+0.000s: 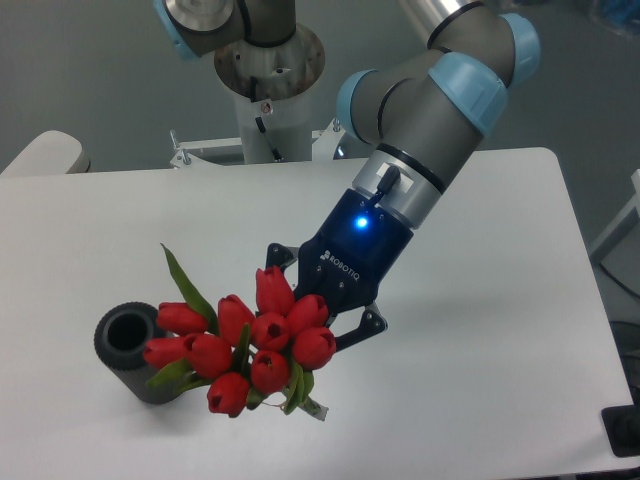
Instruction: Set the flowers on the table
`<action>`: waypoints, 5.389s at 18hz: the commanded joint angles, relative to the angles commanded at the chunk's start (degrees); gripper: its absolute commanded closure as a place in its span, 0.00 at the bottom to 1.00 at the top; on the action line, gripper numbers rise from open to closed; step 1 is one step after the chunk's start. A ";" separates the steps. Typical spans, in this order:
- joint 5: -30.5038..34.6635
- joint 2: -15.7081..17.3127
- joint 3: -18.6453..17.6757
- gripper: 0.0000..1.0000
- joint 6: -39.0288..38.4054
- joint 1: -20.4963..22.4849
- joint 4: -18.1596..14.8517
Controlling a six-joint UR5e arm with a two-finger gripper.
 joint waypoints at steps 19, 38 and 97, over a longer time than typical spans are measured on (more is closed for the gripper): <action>10.34 3.86 -4.12 0.69 7.01 2.02 -0.09; 37.43 12.04 -22.76 0.69 44.11 1.41 -0.18; 55.55 5.72 -8.98 0.01 24.81 -11.42 -2.02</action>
